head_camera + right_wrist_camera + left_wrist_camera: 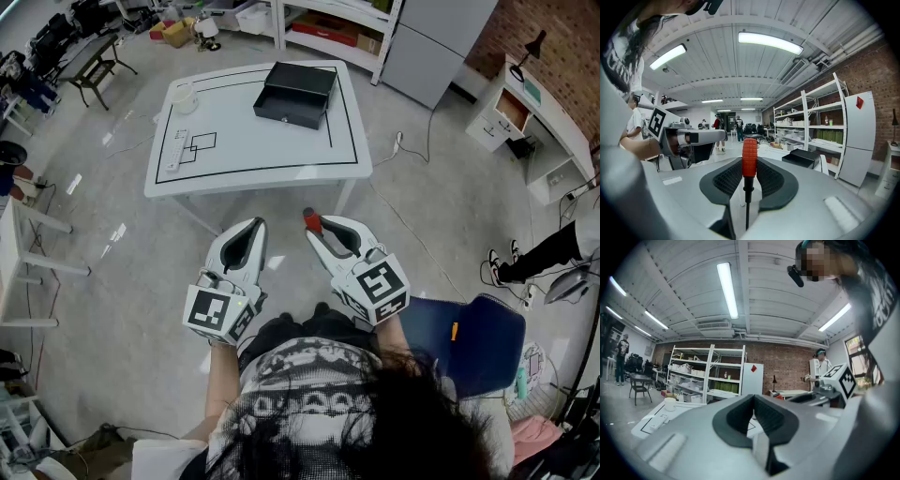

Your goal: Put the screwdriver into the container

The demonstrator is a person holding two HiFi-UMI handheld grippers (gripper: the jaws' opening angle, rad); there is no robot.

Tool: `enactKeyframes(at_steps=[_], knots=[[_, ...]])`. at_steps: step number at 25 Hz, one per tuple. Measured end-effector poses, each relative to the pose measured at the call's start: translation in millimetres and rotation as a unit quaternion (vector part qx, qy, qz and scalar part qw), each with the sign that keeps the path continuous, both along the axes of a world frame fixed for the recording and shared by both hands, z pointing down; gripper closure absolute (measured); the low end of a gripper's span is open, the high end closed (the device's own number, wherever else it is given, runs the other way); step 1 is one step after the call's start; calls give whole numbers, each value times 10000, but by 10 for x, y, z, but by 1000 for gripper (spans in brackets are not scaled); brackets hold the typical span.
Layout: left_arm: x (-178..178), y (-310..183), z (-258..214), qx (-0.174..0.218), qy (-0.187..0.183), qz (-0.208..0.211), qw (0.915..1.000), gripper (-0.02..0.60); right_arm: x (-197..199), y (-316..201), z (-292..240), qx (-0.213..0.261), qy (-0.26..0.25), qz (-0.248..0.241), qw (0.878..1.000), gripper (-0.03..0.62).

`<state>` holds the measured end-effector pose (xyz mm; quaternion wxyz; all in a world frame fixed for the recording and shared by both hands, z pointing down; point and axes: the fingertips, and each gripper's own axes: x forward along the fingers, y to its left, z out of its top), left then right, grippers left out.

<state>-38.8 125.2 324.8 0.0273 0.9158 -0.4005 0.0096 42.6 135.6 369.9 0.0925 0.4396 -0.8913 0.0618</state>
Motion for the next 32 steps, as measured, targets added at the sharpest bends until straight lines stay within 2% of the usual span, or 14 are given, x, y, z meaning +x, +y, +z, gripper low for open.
enactKeyframes(at_steps=[11, 26, 32], knots=[[129, 90, 34, -27, -60, -71, 10000, 581, 153, 48, 15, -43, -189, -25, 9998, 494], [532, 259, 181, -163, -172, -360, 9991, 581, 500, 150, 182, -143, -244, -421, 9987, 494], [499, 208, 253, -250, -289, -444, 9983, 581, 458, 74, 272, -238, -314, -525, 9978, 494]])
